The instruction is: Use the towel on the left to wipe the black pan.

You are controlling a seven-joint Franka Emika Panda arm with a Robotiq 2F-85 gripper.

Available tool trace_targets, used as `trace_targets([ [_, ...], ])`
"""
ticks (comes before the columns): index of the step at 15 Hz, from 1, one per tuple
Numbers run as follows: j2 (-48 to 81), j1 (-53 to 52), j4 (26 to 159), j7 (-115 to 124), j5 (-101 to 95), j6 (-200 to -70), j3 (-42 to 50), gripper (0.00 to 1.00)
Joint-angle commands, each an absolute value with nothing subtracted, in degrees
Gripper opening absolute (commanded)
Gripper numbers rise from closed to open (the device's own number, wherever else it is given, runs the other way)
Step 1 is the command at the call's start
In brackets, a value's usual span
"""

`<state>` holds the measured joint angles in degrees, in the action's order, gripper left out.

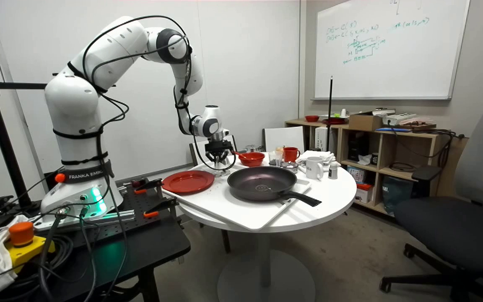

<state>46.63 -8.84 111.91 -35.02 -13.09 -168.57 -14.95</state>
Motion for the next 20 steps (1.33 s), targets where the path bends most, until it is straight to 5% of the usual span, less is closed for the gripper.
trace_targets([
  [1, 46.5, -7.5, 112.1, -34.0, -14.8, -170.4, -16.4, 0.04],
  [12, 31.4, -4.0, 123.5, -30.2, -16.8, -185.2, -17.0, 0.04],
  [20, 25.2, 17.9, 131.6, -28.5, -11.7, -185.4, -27.7, 0.04],
])
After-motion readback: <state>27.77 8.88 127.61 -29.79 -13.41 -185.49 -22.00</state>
